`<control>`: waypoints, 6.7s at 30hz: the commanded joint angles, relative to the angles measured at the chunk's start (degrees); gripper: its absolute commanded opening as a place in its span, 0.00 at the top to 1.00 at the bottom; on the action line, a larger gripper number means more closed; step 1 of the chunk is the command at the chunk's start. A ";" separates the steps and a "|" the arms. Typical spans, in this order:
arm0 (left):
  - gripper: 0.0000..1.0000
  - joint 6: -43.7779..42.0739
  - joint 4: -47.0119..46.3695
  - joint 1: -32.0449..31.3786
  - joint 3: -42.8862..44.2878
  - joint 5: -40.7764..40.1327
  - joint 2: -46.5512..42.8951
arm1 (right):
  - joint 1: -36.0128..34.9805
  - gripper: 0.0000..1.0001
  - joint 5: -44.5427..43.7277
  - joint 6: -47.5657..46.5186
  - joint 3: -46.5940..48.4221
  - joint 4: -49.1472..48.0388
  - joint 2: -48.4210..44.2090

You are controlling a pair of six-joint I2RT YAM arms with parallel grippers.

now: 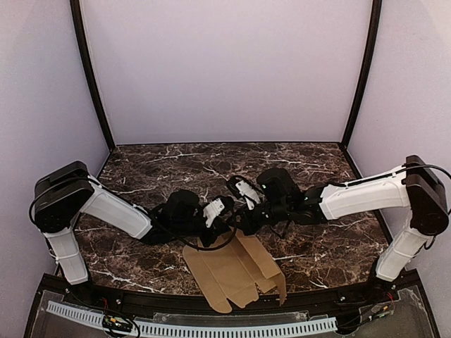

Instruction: Fold the paper box

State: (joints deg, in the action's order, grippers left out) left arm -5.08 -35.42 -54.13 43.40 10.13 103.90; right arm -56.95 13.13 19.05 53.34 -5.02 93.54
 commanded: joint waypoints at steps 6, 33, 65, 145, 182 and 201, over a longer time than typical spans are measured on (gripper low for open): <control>0.99 2.92 -3.81 0.07 -1.98 0.00 2.17 | 0.19 1.00 -3.02 1.70 0.11 1.27 3.02; 0.97 1.70 -1.63 -1.00 -0.58 -1.47 2.84 | 0.10 1.00 -7.85 2.44 0.67 1.62 0.85; 0.91 1.77 -0.55 -1.07 2.27 -1.01 4.65 | -2.32 1.00 -12.36 2.29 1.29 4.68 4.69; 0.99 2.20 -6.14 -4.29 -2.53 -20.23 1.17 | 3.84 1.00 -15.55 9.40 -12.90 -1.38 -9.77; 0.99 45.54 27.80 -5.09 2.84 -57.61 -4.17 | 7.93 0.91 -9.24 15.86 -10.93 2.69 -23.77; 0.99 45.25 24.51 -6.12 -0.06 -56.60 -4.61 | 6.26 1.00 -11.16 18.15 -4.30 -2.32 -4.00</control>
State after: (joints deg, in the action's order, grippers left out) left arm 40.18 -11.05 -59.81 44.51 -45.95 101.21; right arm -49.87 2.94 36.32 47.79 -4.80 87.35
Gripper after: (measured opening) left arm 0.019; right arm 0.002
